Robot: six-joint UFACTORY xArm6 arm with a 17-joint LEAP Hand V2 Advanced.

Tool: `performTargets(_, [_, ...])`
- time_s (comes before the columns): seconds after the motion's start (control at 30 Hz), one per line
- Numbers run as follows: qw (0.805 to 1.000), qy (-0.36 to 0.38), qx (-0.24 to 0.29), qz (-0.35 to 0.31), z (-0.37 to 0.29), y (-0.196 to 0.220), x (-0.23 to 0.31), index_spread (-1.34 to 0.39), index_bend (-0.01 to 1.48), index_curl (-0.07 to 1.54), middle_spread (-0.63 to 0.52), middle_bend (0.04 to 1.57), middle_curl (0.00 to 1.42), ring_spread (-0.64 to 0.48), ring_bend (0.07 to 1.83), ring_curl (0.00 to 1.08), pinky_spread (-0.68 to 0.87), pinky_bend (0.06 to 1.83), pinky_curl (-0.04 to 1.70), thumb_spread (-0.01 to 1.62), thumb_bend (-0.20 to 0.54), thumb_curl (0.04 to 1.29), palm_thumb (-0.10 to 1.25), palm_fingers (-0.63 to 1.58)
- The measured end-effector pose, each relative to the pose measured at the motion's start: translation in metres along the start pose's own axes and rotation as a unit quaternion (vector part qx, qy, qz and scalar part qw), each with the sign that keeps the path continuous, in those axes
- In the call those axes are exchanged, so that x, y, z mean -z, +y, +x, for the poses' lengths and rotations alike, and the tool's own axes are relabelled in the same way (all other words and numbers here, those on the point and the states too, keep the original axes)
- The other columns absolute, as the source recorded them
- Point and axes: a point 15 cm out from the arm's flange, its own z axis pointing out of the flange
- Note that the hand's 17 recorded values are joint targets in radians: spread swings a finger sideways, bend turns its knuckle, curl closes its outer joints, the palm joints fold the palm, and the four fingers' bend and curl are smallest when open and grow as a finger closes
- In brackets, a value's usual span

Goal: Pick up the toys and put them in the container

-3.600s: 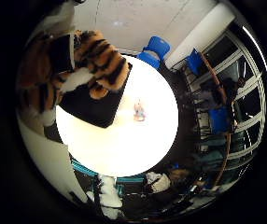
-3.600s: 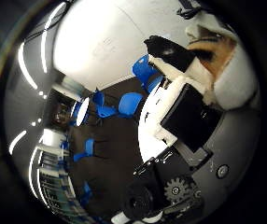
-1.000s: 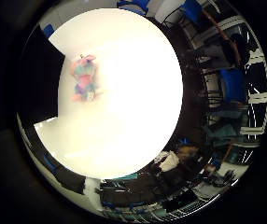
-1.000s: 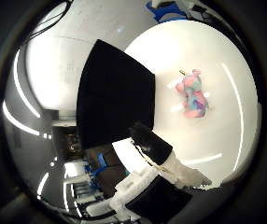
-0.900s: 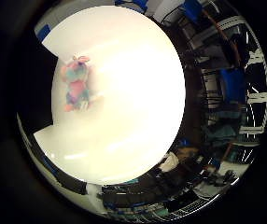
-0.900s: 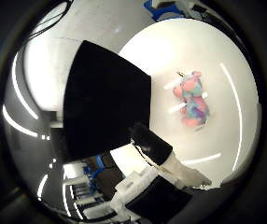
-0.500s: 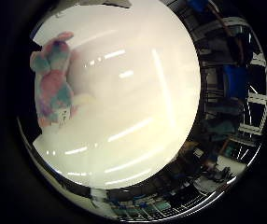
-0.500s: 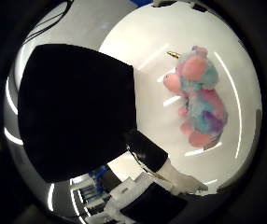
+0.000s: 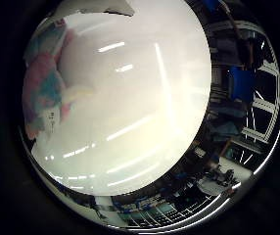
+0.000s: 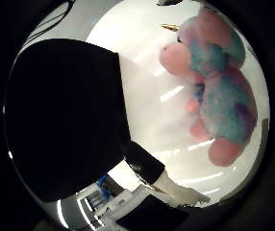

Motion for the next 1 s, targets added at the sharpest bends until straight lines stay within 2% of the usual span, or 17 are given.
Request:
performTargets(0.07, [1.0, 0.001, -0.001, -0.009, 0.0, 0.004, -0.003, -0.3, 0.15, 0.23, 0.06, 0.33, 0.35, 0.2, 0.77, 0.25, 0.49, 0.85, 0.26, 1.16, 0.024, 0.32, 0.53, 0.34])
performTargets(0.17, [1.0, 0.004, -0.001, -0.018, 0.002, 0.008, -0.005, -0.28, 0.16, 0.24, -0.01, 0.38, 0.37, 0.1, 0.88, 0.27, 0.34, 0.88, 0.25, 1.17, 0.045, 0.37, 0.69, 0.42])
performTargets(0.23, [1.0, 0.007, -0.001, -0.02, 0.005, 0.009, -0.004, -0.27, 0.17, 0.25, -0.08, 0.47, 0.39, 0.0, 0.96, 0.29, 0.18, 0.9, 0.24, 1.15, 0.043, 0.4, 0.77, 0.54])
performTargets(0.33, [1.0, 0.013, -0.001, -0.025, 0.009, 0.012, -0.004, -0.27, 0.17, 0.26, -0.16, 0.59, 0.44, -0.13, 1.04, 0.31, -0.06, 0.99, 0.23, 1.13, 0.011, 0.43, 0.84, 0.69])
performTargets(0.47, [0.999, 0.015, 0.0, -0.036, 0.009, 0.018, -0.003, -0.3, 0.19, 0.29, -0.22, 0.67, 0.48, -0.22, 1.11, 0.34, -0.32, 1.12, 0.25, 1.06, -0.02, 0.46, 0.86, 0.91])
performTargets(0.53, [0.999, 0.014, 0.002, -0.042, 0.01, 0.022, -0.002, -0.32, 0.18, 0.3, -0.24, 0.69, 0.5, -0.25, 1.13, 0.36, -0.44, 1.11, 0.25, 1.02, -0.021, 0.48, 0.87, 1.04])
performTargets(0.6, [0.999, 0.014, 0.003, -0.042, 0.009, 0.023, -0.001, -0.36, 0.25, 0.35, -0.26, 0.77, 0.54, -0.25, 1.19, 0.4, -0.52, 1.05, 0.24, 0.98, -0.02, 0.49, 0.88, 1.22])
performTargets(0.67, [0.999, 0.013, 0.003, -0.038, 0.009, 0.023, 0.003, -0.38, 0.38, 0.43, -0.25, 0.9, 0.58, -0.24, 1.18, 0.41, -0.54, 1.06, 0.26, 0.97, -0.015, 0.51, 0.91, 1.36])
performTargets(0.77, [1.0, 0.012, 0.002, -0.025, 0.009, 0.023, 0.017, -0.39, 0.58, 0.55, -0.22, 1.03, 0.63, -0.23, 1.25, 0.45, -0.46, 1.17, 0.34, 0.99, -0.009, 0.52, 0.95, 1.38])
performTargets(0.87, [1.0, 0.015, 0.001, -0.007, 0.01, 0.025, 0.038, -0.38, 0.71, 0.66, -0.19, 1.16, 0.67, -0.21, 1.36, 0.5, -0.35, 1.3, 0.43, 0.96, -0.01, 0.56, 1.0, 1.29])
performTargets(1.0, [0.999, 0.022, 0.004, 0.025, 0.012, 0.033, 0.081, -0.37, 0.82, 0.77, -0.18, 1.25, 0.71, -0.19, 1.44, 0.55, -0.27, 1.4, 0.51, 0.87, -0.015, 0.63, 1.03, 1.2])
